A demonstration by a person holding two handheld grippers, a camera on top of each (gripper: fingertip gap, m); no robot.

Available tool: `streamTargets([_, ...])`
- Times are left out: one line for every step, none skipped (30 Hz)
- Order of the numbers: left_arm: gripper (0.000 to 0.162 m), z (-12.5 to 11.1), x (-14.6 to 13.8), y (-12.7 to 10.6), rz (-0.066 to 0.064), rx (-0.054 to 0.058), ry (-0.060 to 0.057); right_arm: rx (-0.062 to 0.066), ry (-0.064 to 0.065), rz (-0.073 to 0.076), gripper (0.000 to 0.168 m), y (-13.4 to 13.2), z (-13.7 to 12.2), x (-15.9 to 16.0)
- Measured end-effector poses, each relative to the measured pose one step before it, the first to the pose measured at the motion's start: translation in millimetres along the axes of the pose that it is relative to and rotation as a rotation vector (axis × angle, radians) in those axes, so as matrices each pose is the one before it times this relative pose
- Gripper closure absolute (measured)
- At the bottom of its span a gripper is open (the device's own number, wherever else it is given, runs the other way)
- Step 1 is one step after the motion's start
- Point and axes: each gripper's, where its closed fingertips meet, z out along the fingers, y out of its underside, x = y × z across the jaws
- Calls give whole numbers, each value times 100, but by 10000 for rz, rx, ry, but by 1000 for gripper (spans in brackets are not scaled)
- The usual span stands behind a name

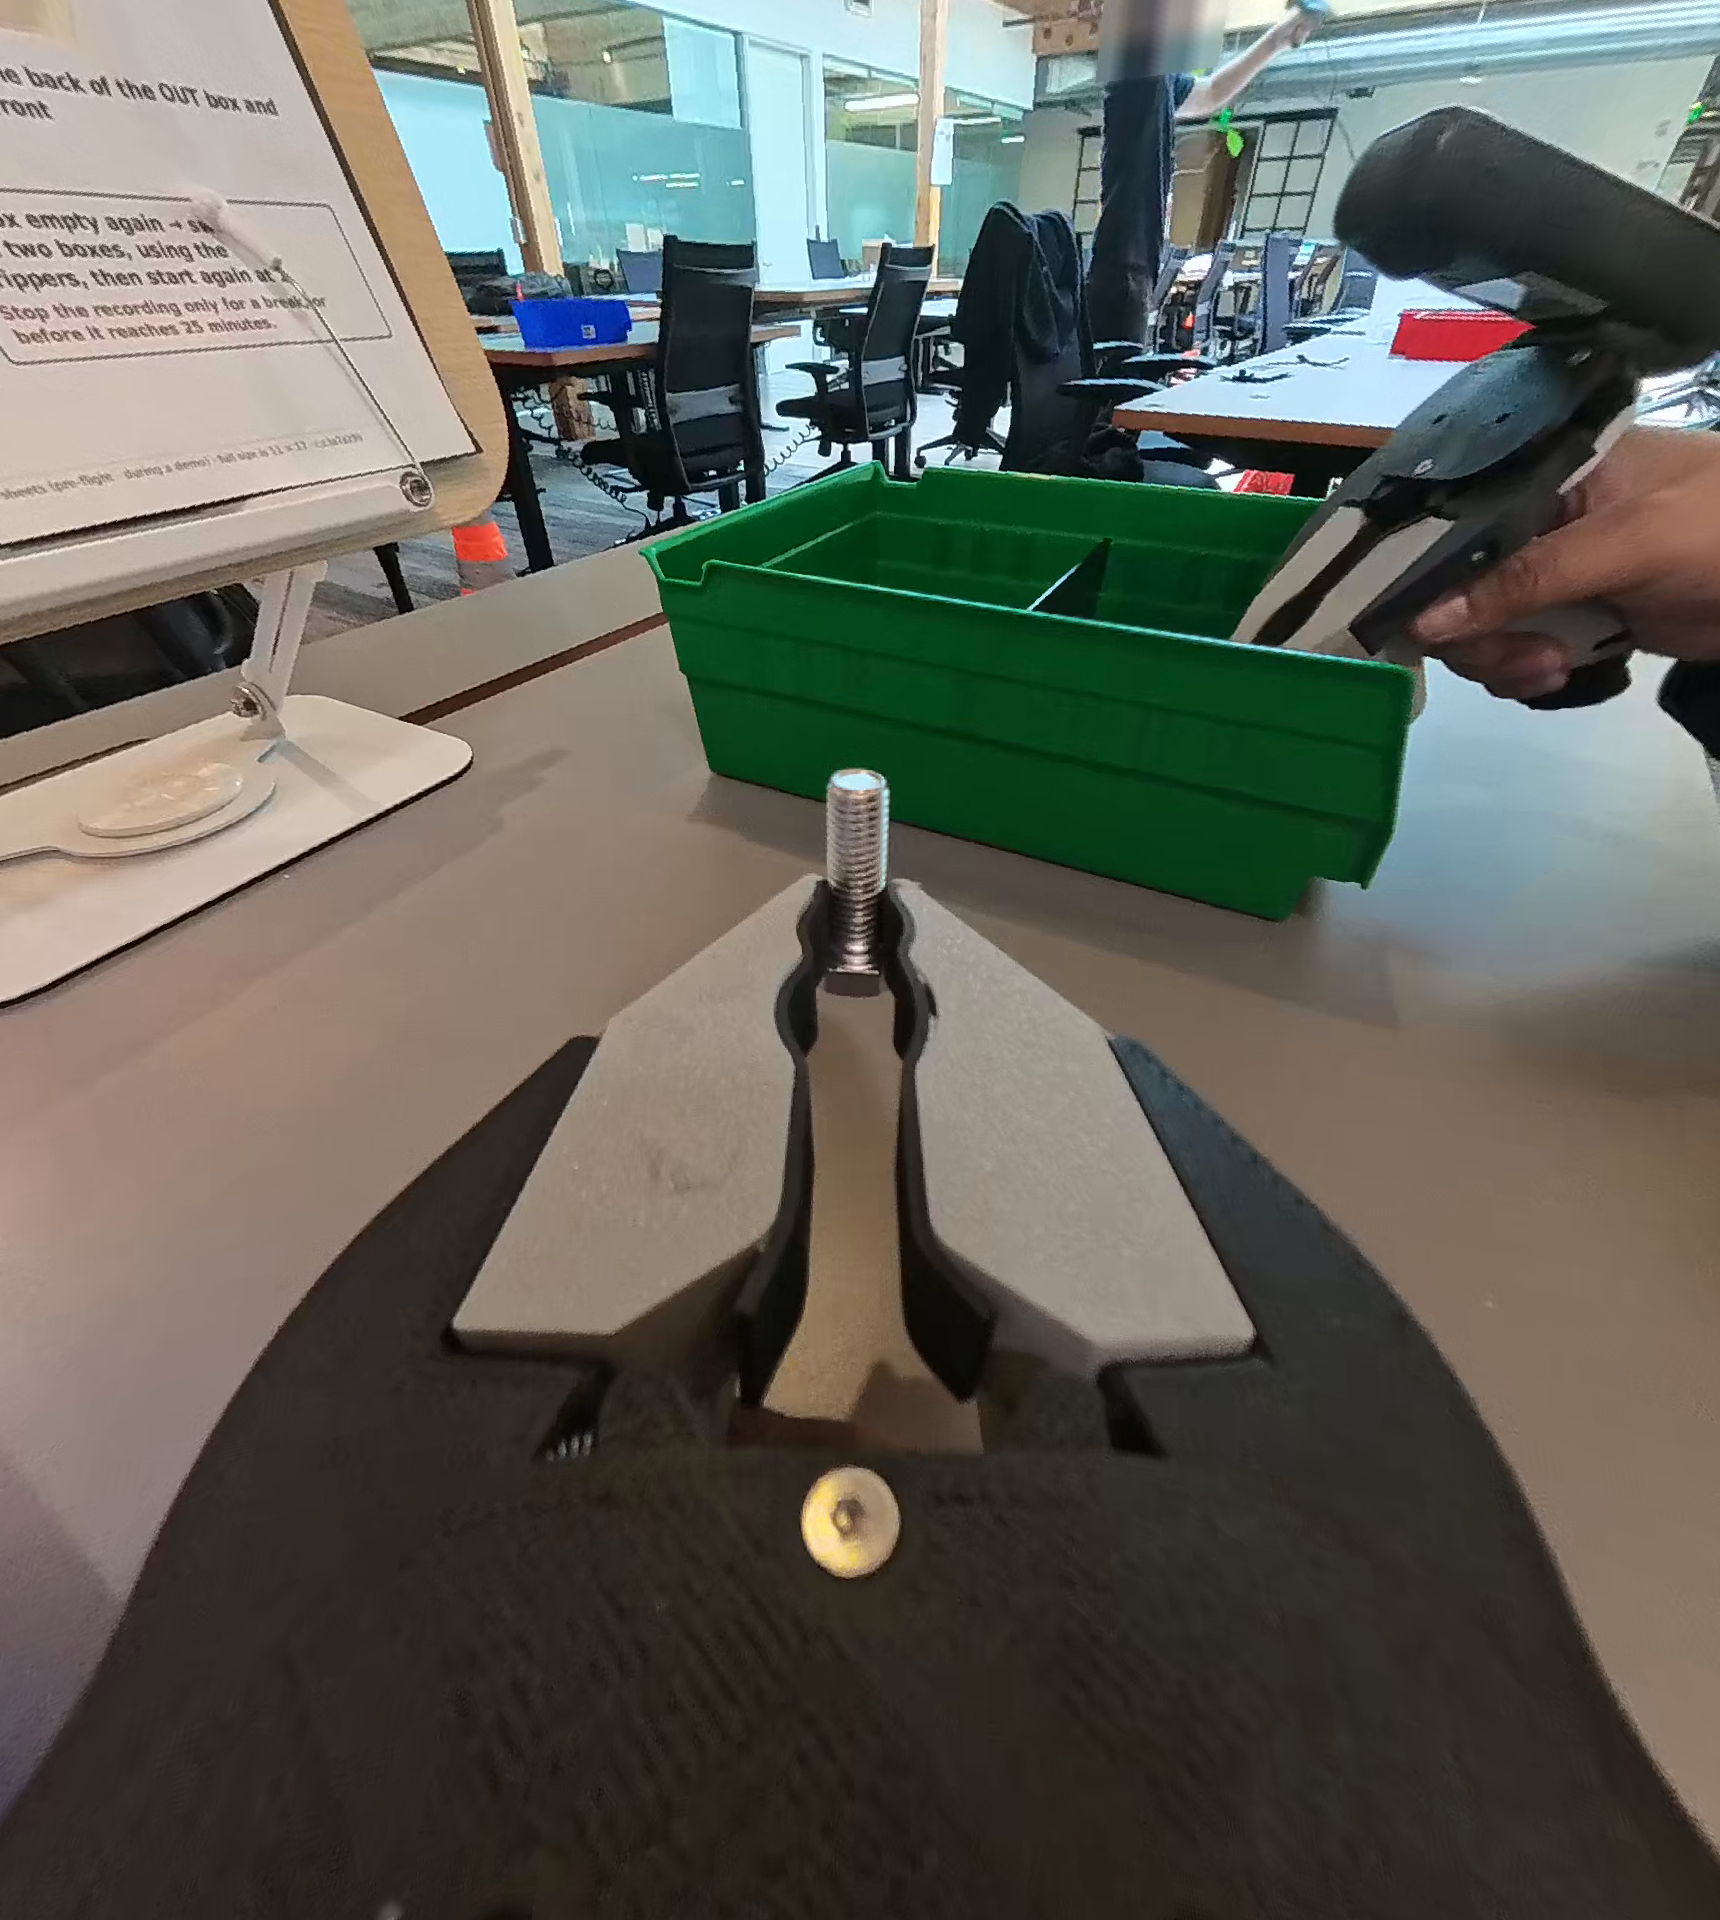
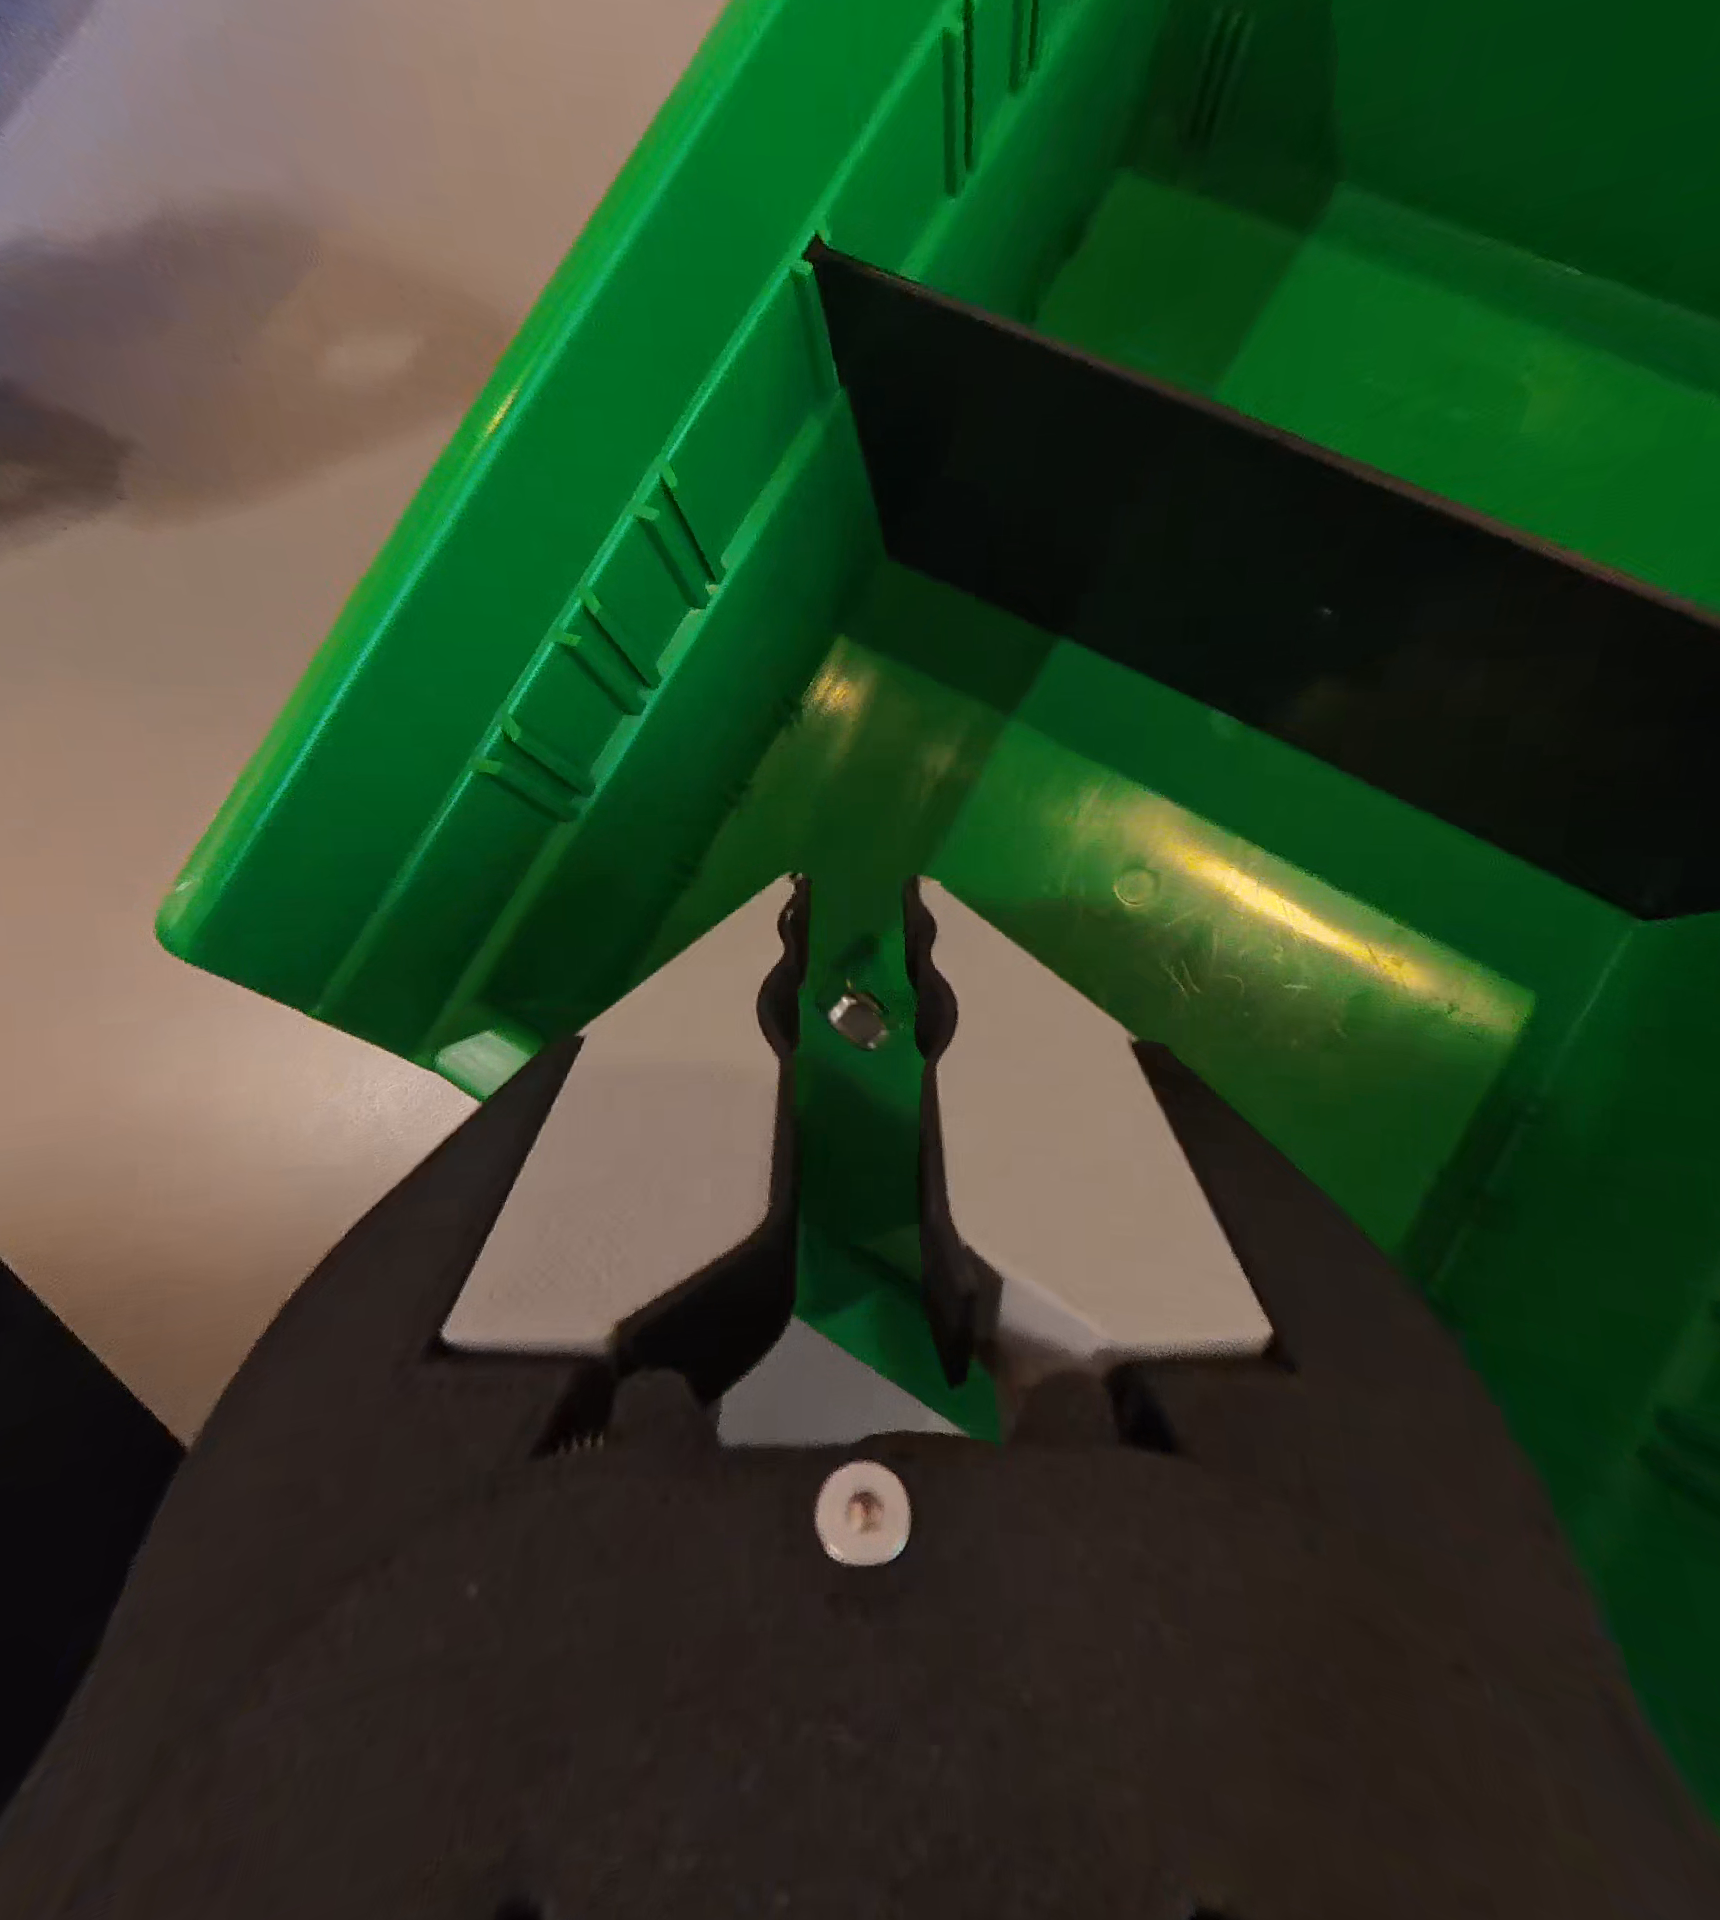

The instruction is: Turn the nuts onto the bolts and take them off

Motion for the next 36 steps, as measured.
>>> streamTargets([156, -16, 8, -38, 17, 15, -17, -126, -136, -23, 154, 116, 57, -212])
streamTargets([156, -14, 20, -32, 16, 11, 6, -169, -147, 21, 153, 164, 92, -214])
streamTargets([156, -10, -2, -19, -7, 0, 0, -128, -56, 4, 152, 78, 66, -82])
streamTargets([156, -25, -14, -44, -5, 21, 1, -24, 104, -17, 152, -61, 21, 138])
streamTargets([156, -8, 4, 9, -12, -5, 27, 96, 120, -58, 152, -165, -11, 119])
streamTargets([156, 5, -25, 34, -19, -11, 4, 61, -51, -38, 155, -74, 9, -133])
streamTargets([156, 24, -31, 50, -5, -18, -8, -8, -229, 49, 157, 39, 60, -368])
streamTargets([156, 28, -6, 84, -2, -36, 3, -30, -186, 69, 156, 65, 75, -252])
streamTargets([156, 24, -6, 55, 1, -22, -7, -35, -15, 59, 155, 27, 27, 21])
streamTargets([156, 10, 29, 11, 16, -2, 4, -77, 45, 52, 155, 51, -2, 106])
streamTargets([156, 8, 40, 13, 12, -11, 15, -109, 68, -21, 155, 83, -6, 83])
streamTargets([156, -12, 20, -13, 6, 3, 6, -53, 132, -75, 156, -13, -38, 113])
streamTargets([156, -18, 31, -38, 5, 16, 13, 90, 202, -63, 156, -207, -133, 191])
streamTargets([156, -11, 36, -29, 1, 8, 25, 193, 133, -22, 154, -344, -261, 80])
streamTargets([156, -2, 34, -34, -2, 19, 22, 254, 54, 26, 153, -446, -411, -17])
streamTargets([156, -1, 83, -24, 0, 26, 53, 357, 142, 52, 153, -633, -583, 108])
streamTargets([156, 1, 188, -73, 18, 48, 105, 551, 322, 59, 153, -983, -832, 333])
streamTargets([156, 11, 270, -104, 44, 62, 131, 795, 373, 19, 151, -1473, -1059, 280])
streamTargets([156, 20, 265, -90, 81, 50, 101, 980, 180, -62, 149, -1875, -1169, -227])
streamTargets([156, 38, 314, -27, 103, 15, 126, 1001, -220, -186, 149, -2067, -1060, -1108])
streamTargets([156, 66, 414, -37, 90, 18, 179, 889, -588, -286, 150, -1979, -722, -1959])
streamTargets([156, 49, 458, -123, 66, 76, 212, 661, -784, -346, 151, -1664, -197, -2460])
streamTargets([156, 19, 523, -208, 53, 134, 252, 335, -791, -387, 151, -1114, 360, -2527])
streamTargets([156, -10, 547, -256, 58, 156, 258, 79, -585, -400, 150, -639, 812, -2172])
streamTargets([156, -9, 466, -228, 87, 133, 209, -72, -336, -436, 148, -264, 1120, -1689])
streamTargets([156, -15, 385, -163, 118, 82, 149, -214, -274, -454, 147, 63, 1308, -1463])
streamTargets([156, -25, 345, -148, 137, 69, 123, -213, -190, -399, 146, 148, 1363, -1175])
streamTargets([156, -37, 412, -154, 130, 78, 168, -138, -69, -315, 145, 117, 1336, -816])
streamTargets([156, -49, 431, -207, 126, 107, 176, -61, -46, -225, 144, 50, 1267, -617])
streamTargets([156, -31, 438, -174, 126, 85, 170, 34, -121, -128, 142, -61, 1130, -602])
streamTargets([156, -2, 312, -95, 117, 40, 87, 104, -252, -32, 141, -122, 1002, -694])
streamTargets([156, 28, 123, -25, 112, -3, -14, -18, -369, 23, 141, 100, 914, -740])
streamTargets([156, 44, 67, 51, 80, -45, -15, -290, -180, 50, 144, 480, 772, -292])
streamTargets([155, 75, -77, 234, 37, -125, -65, -172, 43, 2, 155, 265, 503, 109])
streamTargets([155, 35, -316, 128, -88, -48, -156, -19, 84, -88, 162, 16, 214, 142])
streamTargets([155, 13, -179, -60, -234, 67, -19, -40, 115, -61, 162, -51, 99, 186])
